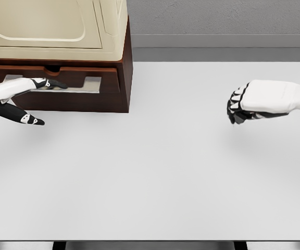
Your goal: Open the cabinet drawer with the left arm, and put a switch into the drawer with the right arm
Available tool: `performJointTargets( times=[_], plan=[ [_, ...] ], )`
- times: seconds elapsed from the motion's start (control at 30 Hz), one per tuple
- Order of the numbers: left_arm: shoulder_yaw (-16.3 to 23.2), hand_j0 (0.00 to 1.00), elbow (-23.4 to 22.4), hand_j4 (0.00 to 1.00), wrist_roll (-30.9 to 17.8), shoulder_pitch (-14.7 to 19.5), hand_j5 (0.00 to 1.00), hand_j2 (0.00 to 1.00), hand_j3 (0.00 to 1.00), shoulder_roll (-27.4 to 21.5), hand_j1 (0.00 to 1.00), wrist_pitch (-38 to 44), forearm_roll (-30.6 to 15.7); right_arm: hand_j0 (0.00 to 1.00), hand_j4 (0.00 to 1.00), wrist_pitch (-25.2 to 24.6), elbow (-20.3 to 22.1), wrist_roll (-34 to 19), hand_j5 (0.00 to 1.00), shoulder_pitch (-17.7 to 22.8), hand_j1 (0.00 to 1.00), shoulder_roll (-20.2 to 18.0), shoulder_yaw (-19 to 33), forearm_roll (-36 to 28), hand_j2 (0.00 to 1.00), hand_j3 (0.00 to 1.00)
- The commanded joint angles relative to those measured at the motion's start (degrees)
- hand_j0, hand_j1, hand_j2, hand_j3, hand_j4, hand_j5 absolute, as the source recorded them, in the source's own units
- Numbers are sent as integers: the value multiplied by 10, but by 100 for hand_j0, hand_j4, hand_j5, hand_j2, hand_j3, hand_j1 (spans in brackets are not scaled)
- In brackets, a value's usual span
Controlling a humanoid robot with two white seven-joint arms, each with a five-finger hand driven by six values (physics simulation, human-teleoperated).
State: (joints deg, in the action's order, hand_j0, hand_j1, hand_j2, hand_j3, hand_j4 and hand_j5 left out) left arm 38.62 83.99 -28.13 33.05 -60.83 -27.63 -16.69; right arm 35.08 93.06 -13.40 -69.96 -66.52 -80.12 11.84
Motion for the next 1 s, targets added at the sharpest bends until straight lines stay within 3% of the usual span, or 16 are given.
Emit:
performJointTargets(
  times=[0.0, 0.33, 0.57, 0.97],
  plan=[
    [9, 91, 8, 91, -5, 0, 91, 91, 91, 2, 91, -11, -14, 45, 45, -1, 0, 0, 45, -1, 45, 4, 15, -16, 45, 45],
    [10, 91, 28, 91, -5, -3, 91, 91, 91, -12, 91, -11, -24, 44, 44, -1, 5, 2, 44, -2, 44, 32, 57, -46, 44, 44],
    [10, 91, 36, 91, -5, -6, 91, 91, 91, -18, 91, -11, -32, 44, 44, -1, 5, 2, 44, -5, 44, 60, 61, -53, 44, 44],
    [10, 91, 57, 91, -4, -18, 91, 91, 91, -34, 91, -15, -44, 44, 44, -1, 4, 0, 44, -5, 44, 68, 61, -53, 44, 44]
  ],
)
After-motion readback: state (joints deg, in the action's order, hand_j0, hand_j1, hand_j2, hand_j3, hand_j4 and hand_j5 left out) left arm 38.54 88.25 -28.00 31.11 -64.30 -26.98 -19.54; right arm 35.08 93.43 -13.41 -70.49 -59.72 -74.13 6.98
